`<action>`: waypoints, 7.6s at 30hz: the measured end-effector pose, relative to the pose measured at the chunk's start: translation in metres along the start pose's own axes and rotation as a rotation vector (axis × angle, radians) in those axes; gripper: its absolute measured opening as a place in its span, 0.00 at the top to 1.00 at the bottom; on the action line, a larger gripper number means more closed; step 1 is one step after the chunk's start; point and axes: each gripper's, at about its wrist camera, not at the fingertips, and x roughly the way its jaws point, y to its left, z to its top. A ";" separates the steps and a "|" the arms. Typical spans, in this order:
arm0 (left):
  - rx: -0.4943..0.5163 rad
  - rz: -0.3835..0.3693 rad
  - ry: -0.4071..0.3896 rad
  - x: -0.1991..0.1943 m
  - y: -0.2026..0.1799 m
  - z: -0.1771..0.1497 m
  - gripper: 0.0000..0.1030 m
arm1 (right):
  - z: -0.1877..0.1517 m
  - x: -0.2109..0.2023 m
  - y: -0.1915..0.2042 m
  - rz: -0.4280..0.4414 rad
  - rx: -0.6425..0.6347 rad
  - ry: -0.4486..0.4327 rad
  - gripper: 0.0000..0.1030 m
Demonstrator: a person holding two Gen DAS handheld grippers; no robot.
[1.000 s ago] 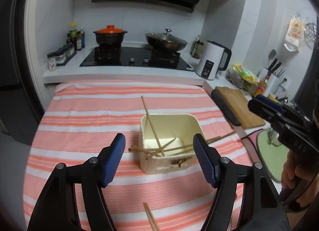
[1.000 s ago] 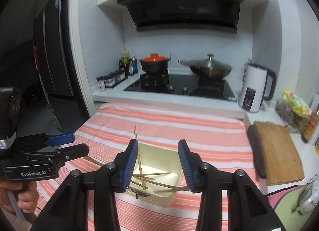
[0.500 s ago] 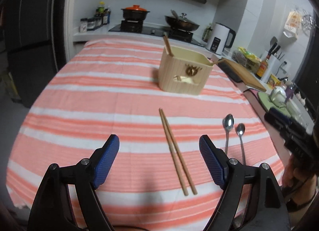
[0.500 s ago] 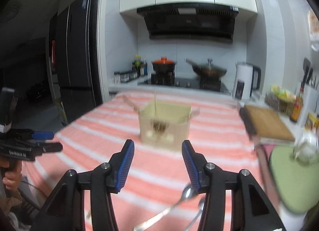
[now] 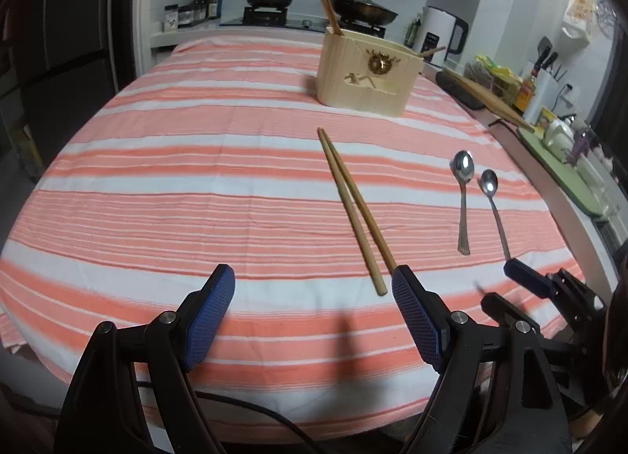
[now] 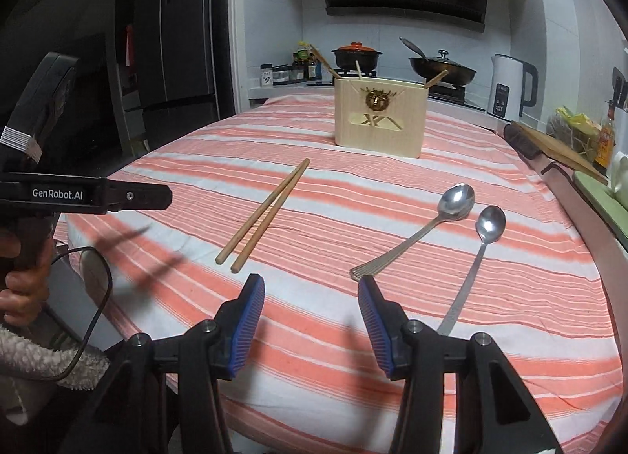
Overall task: Organize utensils
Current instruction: 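Lower the left tool onto a chopstick and close on it, then close the right tool on the last chopstick while the left tool holds its own, then lift both held chopsticks and carry them above the cream box, then open both tools to drop the chopsticks into the box, then move both open tools over the two metal spoons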
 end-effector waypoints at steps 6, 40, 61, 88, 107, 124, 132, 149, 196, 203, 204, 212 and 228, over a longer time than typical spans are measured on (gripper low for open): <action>0.044 -0.014 0.018 0.004 -0.011 -0.010 0.19 | -0.009 0.004 0.006 -0.001 0.009 0.008 0.51; -0.032 0.113 -0.019 0.030 0.009 -0.025 0.96 | 0.000 0.035 0.037 0.094 -0.060 0.045 0.56; 0.038 0.075 -0.025 0.022 0.004 -0.036 0.37 | 0.000 0.048 0.022 -0.012 0.015 0.074 0.90; 0.099 0.052 -0.215 -0.051 0.003 0.029 0.96 | 0.071 -0.016 0.004 -0.005 0.015 -0.106 0.93; 0.092 0.026 -0.260 -0.085 0.009 0.069 0.96 | 0.118 -0.055 -0.026 -0.038 0.021 -0.227 0.93; 0.181 -0.075 -0.344 -0.125 -0.016 0.137 0.96 | 0.173 -0.083 -0.048 -0.005 0.026 -0.305 0.93; 0.191 -0.104 -0.359 -0.125 -0.023 0.175 0.96 | 0.215 -0.091 -0.064 -0.004 0.017 -0.348 0.93; 0.166 -0.101 -0.316 -0.042 -0.052 0.283 0.96 | 0.303 -0.029 -0.115 -0.096 0.025 -0.407 0.93; 0.366 -0.207 0.045 0.062 -0.132 0.080 0.13 | 0.045 -0.033 -0.155 -0.274 0.257 0.043 0.45; 0.502 -0.178 0.057 0.127 -0.192 0.090 0.13 | 0.009 -0.050 -0.170 -0.297 0.326 0.075 0.45; 0.507 -0.179 0.074 0.138 -0.199 0.091 0.13 | 0.010 -0.050 -0.170 -0.297 0.329 0.071 0.45; 0.465 -0.100 0.134 0.194 -0.210 0.097 0.17 | 0.010 -0.048 -0.171 -0.278 0.330 0.060 0.45; 0.280 0.023 0.107 0.170 -0.136 0.089 0.30 | 0.019 0.028 -0.159 -0.180 0.355 0.180 0.45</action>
